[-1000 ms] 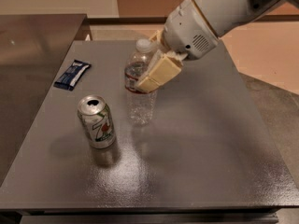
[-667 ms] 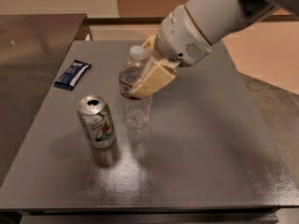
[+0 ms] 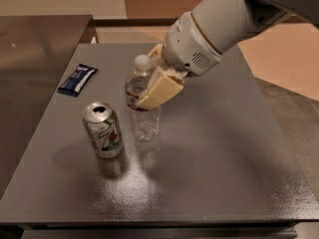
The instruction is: Move water bottle near 7up can
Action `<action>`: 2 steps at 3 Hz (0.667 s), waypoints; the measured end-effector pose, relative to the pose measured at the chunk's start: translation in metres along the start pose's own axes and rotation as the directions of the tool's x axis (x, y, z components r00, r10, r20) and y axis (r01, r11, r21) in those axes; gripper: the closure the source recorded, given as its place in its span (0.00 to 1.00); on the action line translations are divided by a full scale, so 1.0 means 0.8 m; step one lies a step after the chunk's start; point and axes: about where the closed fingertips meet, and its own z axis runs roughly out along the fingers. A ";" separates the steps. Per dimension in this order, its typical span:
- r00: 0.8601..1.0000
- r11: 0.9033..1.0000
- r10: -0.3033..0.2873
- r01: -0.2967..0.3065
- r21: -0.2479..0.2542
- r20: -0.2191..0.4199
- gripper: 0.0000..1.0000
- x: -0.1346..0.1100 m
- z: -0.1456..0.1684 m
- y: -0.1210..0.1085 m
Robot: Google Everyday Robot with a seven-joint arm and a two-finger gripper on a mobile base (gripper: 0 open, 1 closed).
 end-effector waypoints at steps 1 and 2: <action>1.000 1.000 0.001 -0.001 0.000 0.000 1.00 0.000 0.000 0.000; 1.000 1.000 0.012 -0.012 0.000 -0.005 0.82 -0.002 0.003 0.007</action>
Offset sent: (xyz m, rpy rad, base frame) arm -0.0101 0.0001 -0.0048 -0.0054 0.0235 -0.0279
